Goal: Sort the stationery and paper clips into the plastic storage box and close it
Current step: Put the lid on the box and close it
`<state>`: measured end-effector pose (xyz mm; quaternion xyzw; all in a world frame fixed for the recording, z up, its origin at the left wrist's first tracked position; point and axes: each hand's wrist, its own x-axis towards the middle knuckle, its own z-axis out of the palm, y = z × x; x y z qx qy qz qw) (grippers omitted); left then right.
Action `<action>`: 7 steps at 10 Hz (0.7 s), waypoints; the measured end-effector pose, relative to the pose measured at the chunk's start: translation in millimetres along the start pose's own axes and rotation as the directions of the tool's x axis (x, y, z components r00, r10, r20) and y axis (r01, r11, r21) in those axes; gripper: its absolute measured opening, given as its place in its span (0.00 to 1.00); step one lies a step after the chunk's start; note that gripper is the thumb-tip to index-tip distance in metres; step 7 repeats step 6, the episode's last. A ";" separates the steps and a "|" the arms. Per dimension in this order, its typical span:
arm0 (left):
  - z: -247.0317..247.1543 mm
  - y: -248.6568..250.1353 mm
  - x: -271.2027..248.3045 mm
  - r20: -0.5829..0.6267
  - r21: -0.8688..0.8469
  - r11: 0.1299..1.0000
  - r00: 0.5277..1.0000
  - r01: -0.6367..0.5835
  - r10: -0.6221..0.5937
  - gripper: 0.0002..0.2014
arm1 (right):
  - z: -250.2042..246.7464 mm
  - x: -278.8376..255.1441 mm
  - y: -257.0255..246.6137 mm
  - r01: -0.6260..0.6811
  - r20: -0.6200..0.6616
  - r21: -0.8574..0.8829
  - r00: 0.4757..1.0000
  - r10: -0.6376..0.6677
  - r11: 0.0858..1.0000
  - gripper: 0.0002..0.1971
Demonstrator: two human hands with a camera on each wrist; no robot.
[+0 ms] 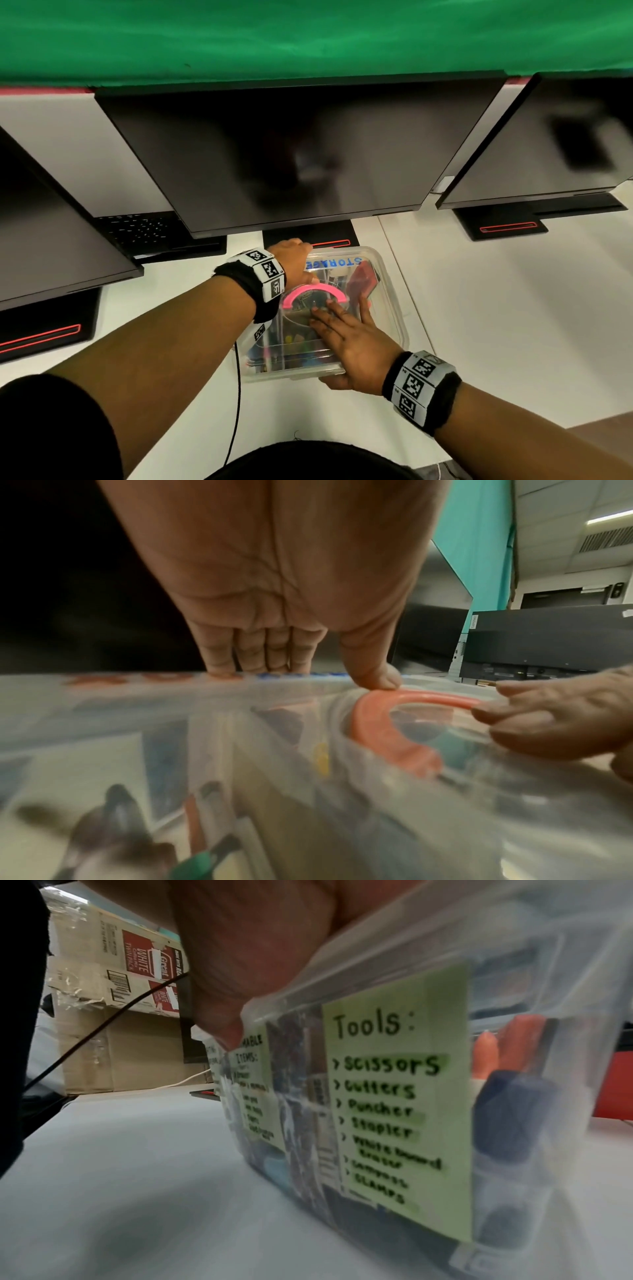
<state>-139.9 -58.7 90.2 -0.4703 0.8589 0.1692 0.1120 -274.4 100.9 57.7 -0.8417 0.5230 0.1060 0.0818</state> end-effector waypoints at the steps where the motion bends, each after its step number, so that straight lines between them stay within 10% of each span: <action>1: -2.4 -10.2 -1.9 0.049 0.005 0.999 0.998 0.036 -0.036 0.35 | -1.4 5.1 -8.7 0.005 0.013 -0.010 1.000 -0.005 1.000 0.47; 3: -1.8 -33.0 -21.1 0.082 -0.006 0.999 0.995 0.051 -0.050 0.37 | -5.1 7.9 -27.9 0.116 0.054 -0.010 0.992 -0.115 0.993 0.48; 4: 2.6 -40.9 -41.5 0.031 0.007 0.999 0.999 0.034 -0.034 0.40 | -24.8 2.6 -22.1 0.141 -0.067 0.279 0.990 -0.128 0.950 0.48; 6: 26.9 -90.6 -168.9 -0.212 -0.175 0.985 0.977 -0.017 -0.021 0.17 | -15.9 -82.9 21.3 -0.102 -0.287 0.536 0.912 0.294 0.838 0.10; 7: 26.9 -90.6 -168.9 -0.212 -0.175 0.985 0.977 -0.017 -0.021 0.17 | -15.9 -82.9 21.3 -0.102 -0.287 0.536 0.912 0.294 0.838 0.10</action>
